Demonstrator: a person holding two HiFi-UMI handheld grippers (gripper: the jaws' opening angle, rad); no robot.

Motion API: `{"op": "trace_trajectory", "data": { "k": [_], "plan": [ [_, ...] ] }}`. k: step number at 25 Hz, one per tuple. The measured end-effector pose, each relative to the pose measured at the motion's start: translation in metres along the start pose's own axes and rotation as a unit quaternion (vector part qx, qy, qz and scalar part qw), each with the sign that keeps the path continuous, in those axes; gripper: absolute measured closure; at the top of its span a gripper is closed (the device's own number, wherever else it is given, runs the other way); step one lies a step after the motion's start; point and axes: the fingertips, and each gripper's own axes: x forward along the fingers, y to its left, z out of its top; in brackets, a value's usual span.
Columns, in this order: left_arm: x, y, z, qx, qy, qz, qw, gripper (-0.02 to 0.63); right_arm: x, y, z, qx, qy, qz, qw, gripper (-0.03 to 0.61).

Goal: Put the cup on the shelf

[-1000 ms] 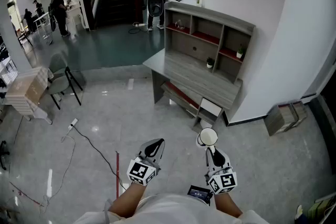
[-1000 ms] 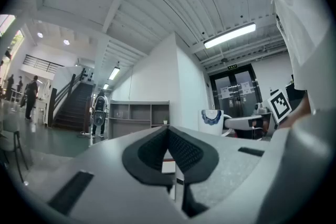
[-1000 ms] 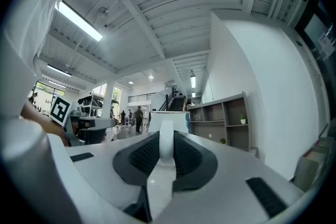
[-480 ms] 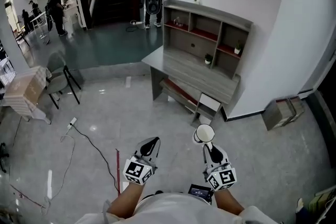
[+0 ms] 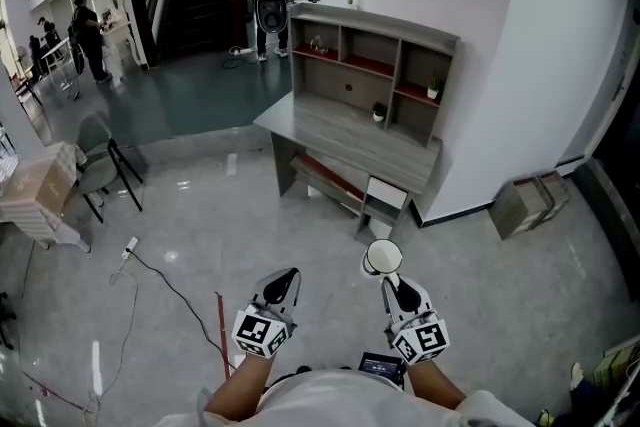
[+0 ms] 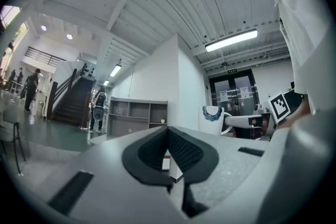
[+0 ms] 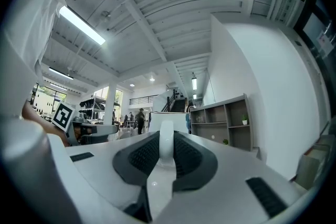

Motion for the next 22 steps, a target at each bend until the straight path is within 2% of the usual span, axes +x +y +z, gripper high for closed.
{"op": "trace_trajectory", "data": {
  "k": [7,13,19,22],
  "plan": [
    [0.001,-0.008,-0.006,-0.004,0.005,-0.004,1.0,0.607,-0.012,-0.003,0.003,-0.005,-0.015,-0.006,1.0,0.503],
    [0.002,-0.009,-0.008,0.0,0.007,0.001,1.0,0.607,-0.012,-0.008,0.001,-0.005,-0.009,-0.01,1.0,0.503],
    [0.004,-0.009,-0.007,0.045,0.023,0.036,0.9981,0.607,-0.012,-0.021,-0.003,-0.01,0.002,-0.035,0.999,0.503],
    [0.005,-0.007,-0.008,0.053,0.028,0.055,0.9967,0.607,-0.014,-0.028,-0.006,-0.009,0.008,-0.042,0.999,0.503]
  ]
}}
